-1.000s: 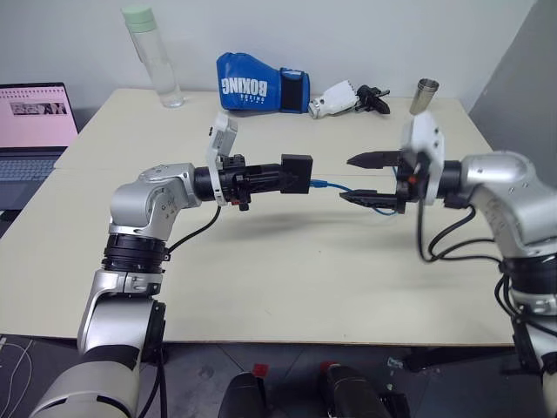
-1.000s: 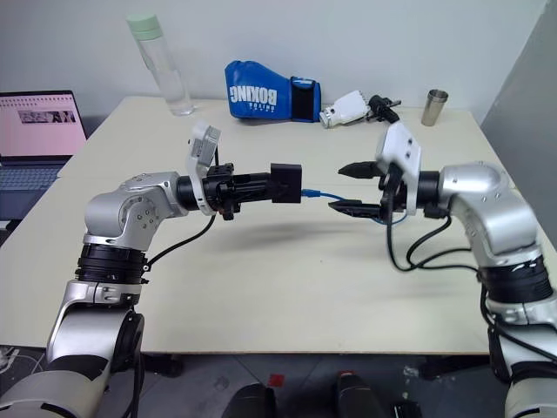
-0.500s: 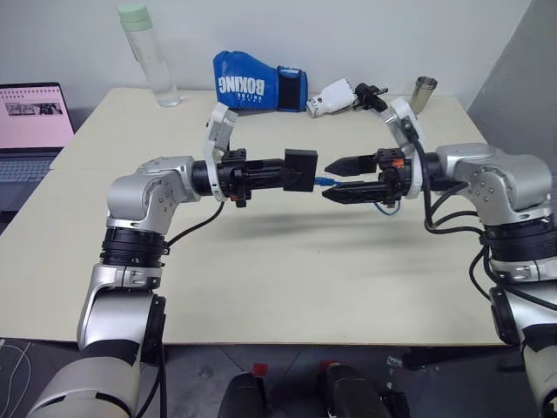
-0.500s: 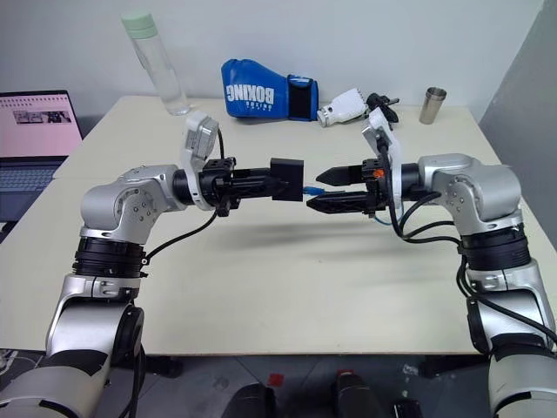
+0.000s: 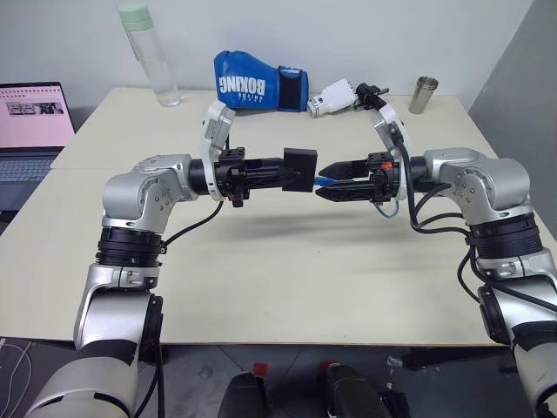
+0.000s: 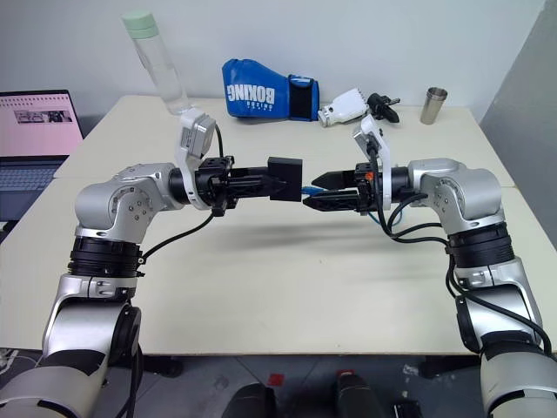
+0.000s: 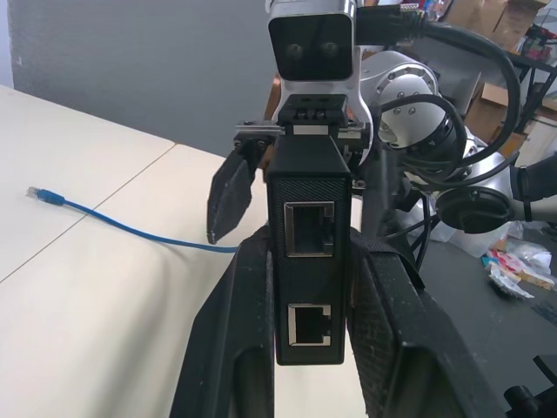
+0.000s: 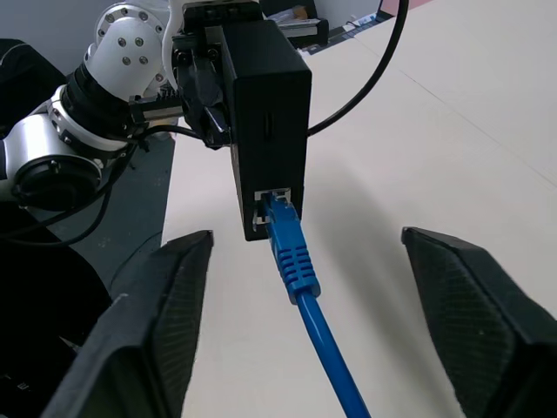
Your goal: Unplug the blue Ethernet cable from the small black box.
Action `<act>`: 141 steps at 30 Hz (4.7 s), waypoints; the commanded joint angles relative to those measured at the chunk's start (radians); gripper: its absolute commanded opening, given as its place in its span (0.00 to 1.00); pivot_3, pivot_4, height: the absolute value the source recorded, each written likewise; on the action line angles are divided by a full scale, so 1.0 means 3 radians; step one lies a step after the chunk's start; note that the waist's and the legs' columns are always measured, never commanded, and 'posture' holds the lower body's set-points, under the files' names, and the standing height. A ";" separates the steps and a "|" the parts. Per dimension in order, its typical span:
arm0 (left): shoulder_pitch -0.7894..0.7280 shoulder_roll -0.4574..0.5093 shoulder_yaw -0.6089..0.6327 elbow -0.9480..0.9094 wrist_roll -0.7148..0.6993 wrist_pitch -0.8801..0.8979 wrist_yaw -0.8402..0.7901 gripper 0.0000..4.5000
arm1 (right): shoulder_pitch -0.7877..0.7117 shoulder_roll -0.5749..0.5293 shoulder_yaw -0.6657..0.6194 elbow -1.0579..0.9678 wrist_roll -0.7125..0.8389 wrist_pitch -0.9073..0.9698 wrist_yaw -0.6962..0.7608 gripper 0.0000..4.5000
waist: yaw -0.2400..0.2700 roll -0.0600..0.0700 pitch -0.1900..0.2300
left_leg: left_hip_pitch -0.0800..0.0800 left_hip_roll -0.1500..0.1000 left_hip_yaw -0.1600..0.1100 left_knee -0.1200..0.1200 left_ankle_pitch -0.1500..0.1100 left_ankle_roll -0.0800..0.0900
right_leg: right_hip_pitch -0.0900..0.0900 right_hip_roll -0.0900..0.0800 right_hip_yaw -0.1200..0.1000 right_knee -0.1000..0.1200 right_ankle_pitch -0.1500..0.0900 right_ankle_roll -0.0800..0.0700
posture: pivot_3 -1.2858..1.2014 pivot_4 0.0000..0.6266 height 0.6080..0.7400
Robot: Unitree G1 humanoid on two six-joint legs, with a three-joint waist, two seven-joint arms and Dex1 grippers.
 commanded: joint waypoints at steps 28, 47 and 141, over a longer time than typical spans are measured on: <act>-0.0067 0.0124 -0.0008 -0.0204 -0.0028 0.0066 -0.0108 0.17 | -0.0100 -0.0138 -0.0162 -0.0051 0.0076 0.0144 0.0181 0.01 | 0.0000 0.0000 0.0000 | 0.0000 0.0000 0.0000 0.0000 0.0000 0.0000 | 0.0000 0.0000 0.0000 0.0000 0.0000 0.0000 | 0.52 0.24 1.00; -0.0104 0.0161 -0.0034 -0.0113 -0.0008 -0.0029 -0.0099 0.17 | 0.0023 -0.0254 -0.0160 -0.0373 0.0249 0.0351 0.0126 0.37 | 0.0000 0.0002 0.0002 | -0.0001 0.0000 -0.0004 -0.0001 0.0000 0.0000 | 0.0000 0.0001 -0.0001 -0.0003 0.0000 0.0000 | 0.52 0.24 1.00; 0.0179 0.0300 0.0076 -0.0358 -0.0080 0.0073 0.0062 0.17 | 0.1691 -0.0385 0.0051 -0.0886 -0.1102 -0.0999 -0.0823 0.33 | 0.0005 0.0007 0.0006 | -0.0021 -0.0001 -0.0027 0.0002 0.0000 -0.0001 | -0.0002 0.0001 -0.0021 -0.0019 0.0001 0.0001 | 0.52 0.24 1.00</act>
